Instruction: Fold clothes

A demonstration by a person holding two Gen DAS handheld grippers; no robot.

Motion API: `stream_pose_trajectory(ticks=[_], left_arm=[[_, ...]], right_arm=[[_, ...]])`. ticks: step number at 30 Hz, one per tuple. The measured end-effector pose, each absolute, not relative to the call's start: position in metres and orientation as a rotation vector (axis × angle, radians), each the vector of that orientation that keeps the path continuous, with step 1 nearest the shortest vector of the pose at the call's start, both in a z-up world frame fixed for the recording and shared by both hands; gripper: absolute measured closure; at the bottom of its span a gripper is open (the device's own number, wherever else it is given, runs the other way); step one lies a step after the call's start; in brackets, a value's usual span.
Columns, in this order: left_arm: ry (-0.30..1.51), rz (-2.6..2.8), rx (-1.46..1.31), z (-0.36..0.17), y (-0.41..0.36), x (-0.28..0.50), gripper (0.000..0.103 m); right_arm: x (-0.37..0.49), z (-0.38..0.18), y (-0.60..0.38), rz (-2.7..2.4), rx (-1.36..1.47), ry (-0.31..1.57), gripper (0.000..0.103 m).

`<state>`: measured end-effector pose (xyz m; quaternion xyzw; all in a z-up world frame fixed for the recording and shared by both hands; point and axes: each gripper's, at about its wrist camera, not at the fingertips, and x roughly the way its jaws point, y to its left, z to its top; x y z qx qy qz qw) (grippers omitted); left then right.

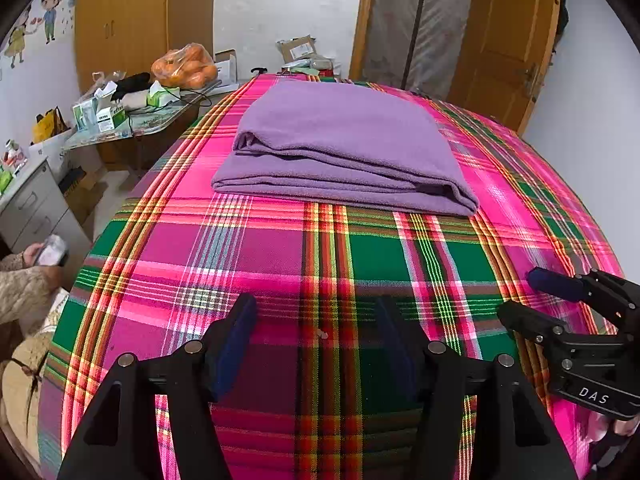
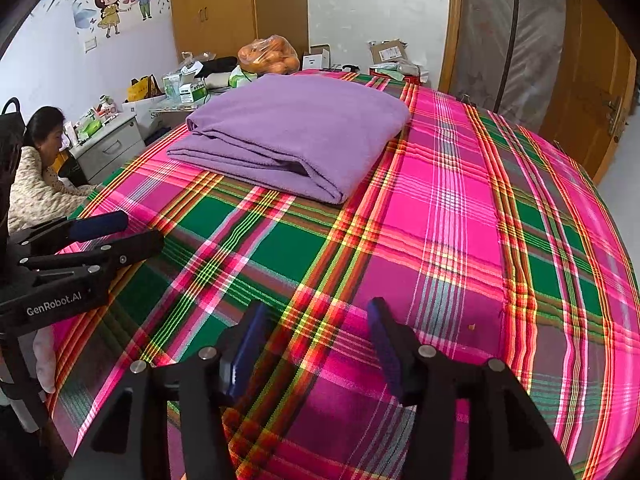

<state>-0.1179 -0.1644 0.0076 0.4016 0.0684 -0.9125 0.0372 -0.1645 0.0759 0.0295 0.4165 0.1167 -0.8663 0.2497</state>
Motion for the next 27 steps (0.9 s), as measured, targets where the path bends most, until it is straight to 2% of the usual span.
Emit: stream_pose_trajectory(ticks=[27], left_arm=[[0.090,-2.787,1.260,0.005,-0.154,-0.120,0.033]], right_arm=[[-0.164,0.029,0.074,-2.356,1.134,0.319,0.048]])
